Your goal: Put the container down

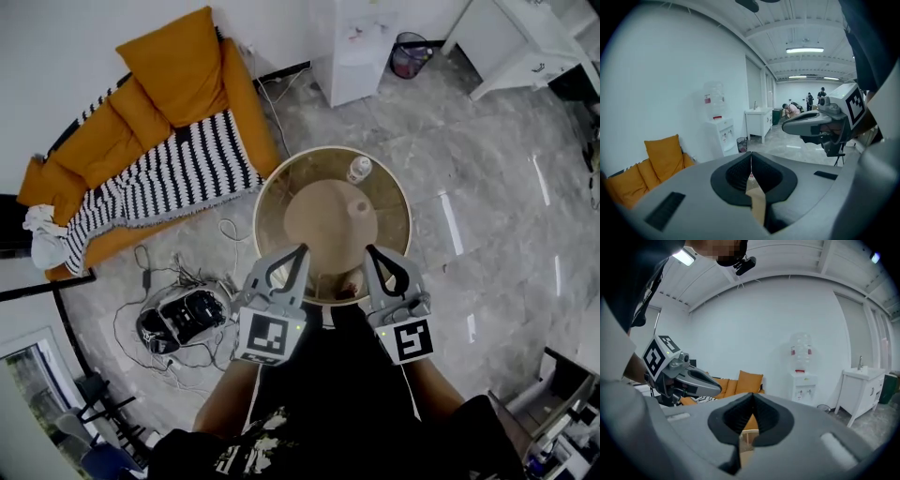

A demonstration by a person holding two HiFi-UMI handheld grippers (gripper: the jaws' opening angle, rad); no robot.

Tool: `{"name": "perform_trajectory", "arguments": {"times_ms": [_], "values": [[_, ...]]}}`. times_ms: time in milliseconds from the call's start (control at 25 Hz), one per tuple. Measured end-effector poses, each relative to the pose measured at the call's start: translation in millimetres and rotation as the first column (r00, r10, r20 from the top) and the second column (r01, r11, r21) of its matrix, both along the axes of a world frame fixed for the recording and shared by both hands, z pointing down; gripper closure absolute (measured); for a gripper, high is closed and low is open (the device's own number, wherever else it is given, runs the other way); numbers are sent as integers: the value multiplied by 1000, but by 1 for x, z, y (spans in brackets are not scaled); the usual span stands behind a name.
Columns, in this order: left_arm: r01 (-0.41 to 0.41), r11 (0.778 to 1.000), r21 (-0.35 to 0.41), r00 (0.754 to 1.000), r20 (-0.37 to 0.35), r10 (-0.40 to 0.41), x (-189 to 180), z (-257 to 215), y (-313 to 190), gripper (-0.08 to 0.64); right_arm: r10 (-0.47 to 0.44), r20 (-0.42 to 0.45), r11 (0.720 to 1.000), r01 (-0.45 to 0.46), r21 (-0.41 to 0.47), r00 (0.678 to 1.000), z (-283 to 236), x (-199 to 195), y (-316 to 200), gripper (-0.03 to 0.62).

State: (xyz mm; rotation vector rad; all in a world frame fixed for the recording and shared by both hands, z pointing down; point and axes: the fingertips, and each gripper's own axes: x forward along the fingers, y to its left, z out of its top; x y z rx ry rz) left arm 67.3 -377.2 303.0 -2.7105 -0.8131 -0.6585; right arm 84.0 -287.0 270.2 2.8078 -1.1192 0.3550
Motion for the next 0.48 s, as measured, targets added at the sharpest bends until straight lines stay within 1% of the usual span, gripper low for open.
{"name": "perform_trajectory", "arguments": {"times_ms": [160,320,400,480], "values": [[16,1000,-18,998,-58,-17,6,-40,1,546,16,-59,1000,-15,17,998,-36,-1,11,597],[9,1000,-23,994,-109,-11,0,-69,9,548,-4,-125,1000,2,-20,992,-58,-6,17,598],[5,999,-38,992,-127,-10,-5,-84,12,547,3,-142,1000,-4,-6,990,-70,-8,20,598],[1,998,-60,992,-130,-8,-13,-96,15,548,18,-155,1000,-14,24,988,-87,-14,24,597]]}}
